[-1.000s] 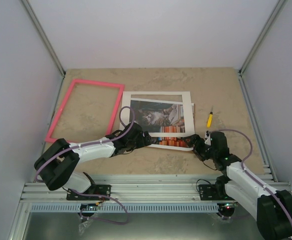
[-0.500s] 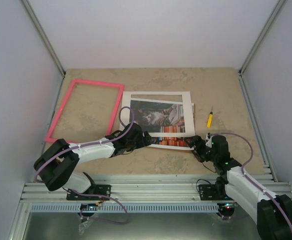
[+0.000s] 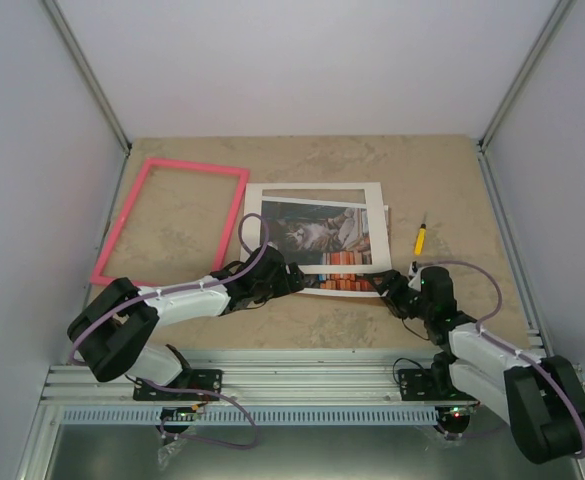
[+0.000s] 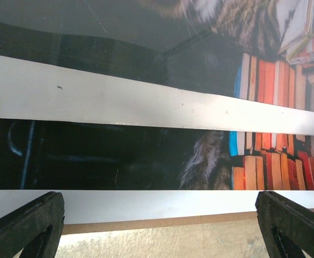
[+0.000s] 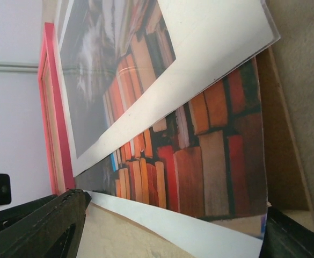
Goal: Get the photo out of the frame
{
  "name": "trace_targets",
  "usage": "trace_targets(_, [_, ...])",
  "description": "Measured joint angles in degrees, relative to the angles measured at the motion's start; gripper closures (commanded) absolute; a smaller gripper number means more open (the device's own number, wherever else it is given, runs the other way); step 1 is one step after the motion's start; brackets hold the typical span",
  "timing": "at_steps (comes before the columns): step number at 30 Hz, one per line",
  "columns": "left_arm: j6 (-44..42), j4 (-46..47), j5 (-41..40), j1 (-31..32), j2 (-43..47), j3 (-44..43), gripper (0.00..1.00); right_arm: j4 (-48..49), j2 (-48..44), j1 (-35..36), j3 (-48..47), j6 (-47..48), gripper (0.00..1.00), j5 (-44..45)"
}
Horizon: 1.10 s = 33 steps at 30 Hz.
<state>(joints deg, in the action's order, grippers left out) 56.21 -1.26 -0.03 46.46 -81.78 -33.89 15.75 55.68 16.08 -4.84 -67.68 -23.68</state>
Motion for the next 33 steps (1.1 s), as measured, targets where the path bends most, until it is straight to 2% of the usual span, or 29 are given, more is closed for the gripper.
trace_targets(8, [0.07, 0.31, 0.37, 0.0, 0.0, 0.11, 0.01, 4.13, 4.33, -1.46, 0.0, 1.31, 0.36, 0.11])
trace_targets(17, [0.42, 0.94, 0.44, 0.0, 0.31, 0.59, 0.01, 10.36, 11.17, -2.23, -0.24, 2.01, 0.58, -0.11])
trace_targets(21, [1.64, 1.57, 0.59, 0.0, 1.62, 1.9, 0.01, 11.06, 12.46, -2.43, -0.35, 1.77, 0.71, -0.15])
trace_targets(26, [4.48, 1.07, -0.13, 0.02, 6.43, 5.25, 0.01, 8.76, 11.56, -2.45, -0.48, 1.53, 0.91, -0.7])
trace_targets(30, [6.51, -0.11, -1.84, 0.04, 10.34, 6.14, 0.01, 5.25, 7.91, -2.45, -1.33, 1.03, 0.99, -1.14])
trace_targets(33, [7.61, -0.87, -3.28, 0.04, 13.03, 6.36, 0.01, 2.75, 4.81, -2.45, -2.21, 0.81, 0.99, -1.2])
